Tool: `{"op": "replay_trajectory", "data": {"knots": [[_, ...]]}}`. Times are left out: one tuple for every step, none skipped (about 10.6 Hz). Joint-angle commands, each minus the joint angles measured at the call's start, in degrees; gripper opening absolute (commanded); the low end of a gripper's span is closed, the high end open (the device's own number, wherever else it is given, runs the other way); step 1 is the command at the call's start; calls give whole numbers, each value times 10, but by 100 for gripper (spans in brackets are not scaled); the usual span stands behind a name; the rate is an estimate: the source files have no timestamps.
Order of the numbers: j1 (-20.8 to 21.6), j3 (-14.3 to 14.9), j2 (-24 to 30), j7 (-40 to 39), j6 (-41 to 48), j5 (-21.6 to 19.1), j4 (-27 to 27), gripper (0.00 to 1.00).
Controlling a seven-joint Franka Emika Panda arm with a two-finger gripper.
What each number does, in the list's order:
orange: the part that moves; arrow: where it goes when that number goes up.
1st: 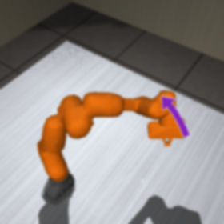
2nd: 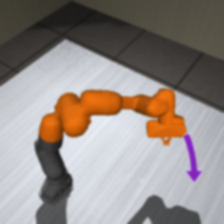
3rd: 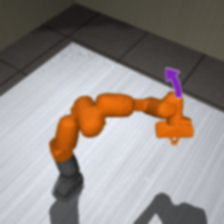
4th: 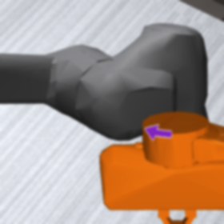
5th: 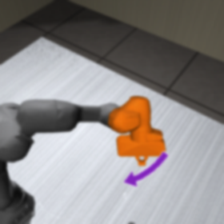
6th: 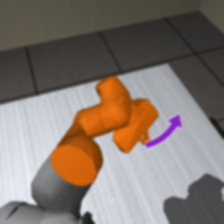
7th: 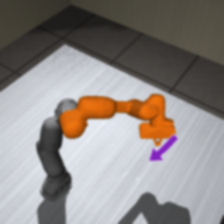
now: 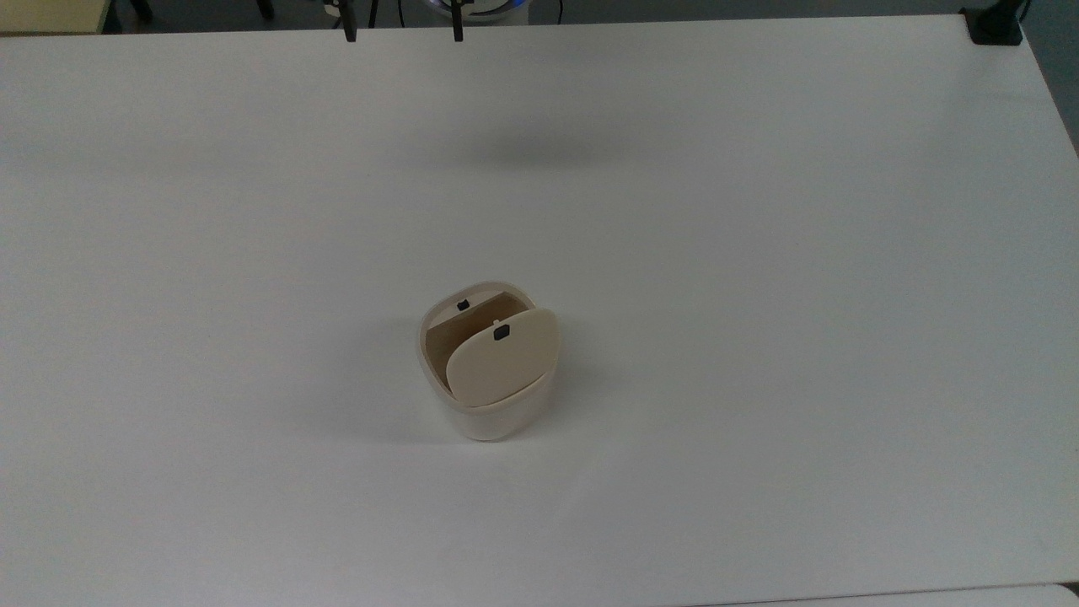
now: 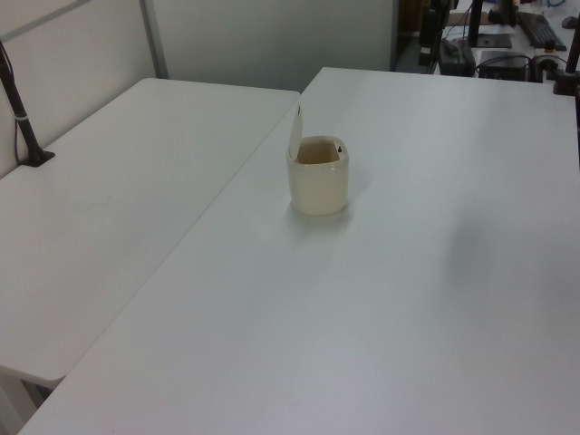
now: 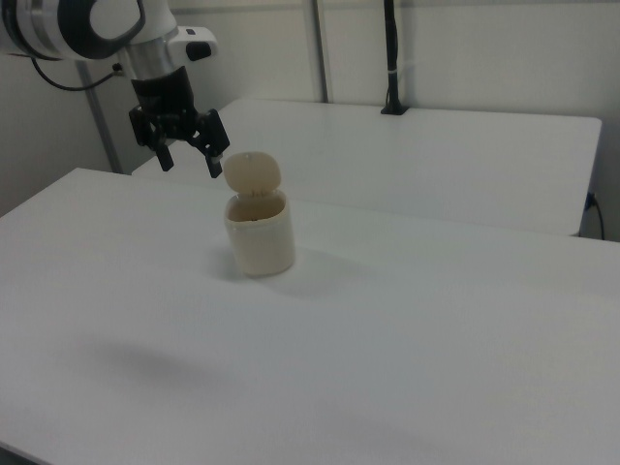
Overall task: Open the trash bin
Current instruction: 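Lift the gripper up away from the opened bin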
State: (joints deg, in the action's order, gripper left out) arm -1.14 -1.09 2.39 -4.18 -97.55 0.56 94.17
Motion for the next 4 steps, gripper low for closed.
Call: {"op": "replay_trajectory", "data": {"knots": [[3, 3, 14, -22, 17, -8, 15, 100], [3, 3, 15, -22, 19, -8, 15, 100], [3, 3, 15, -21, 20, -8, 15, 100], [4, 3, 16, -14, 20, -6, 16, 100]]}}
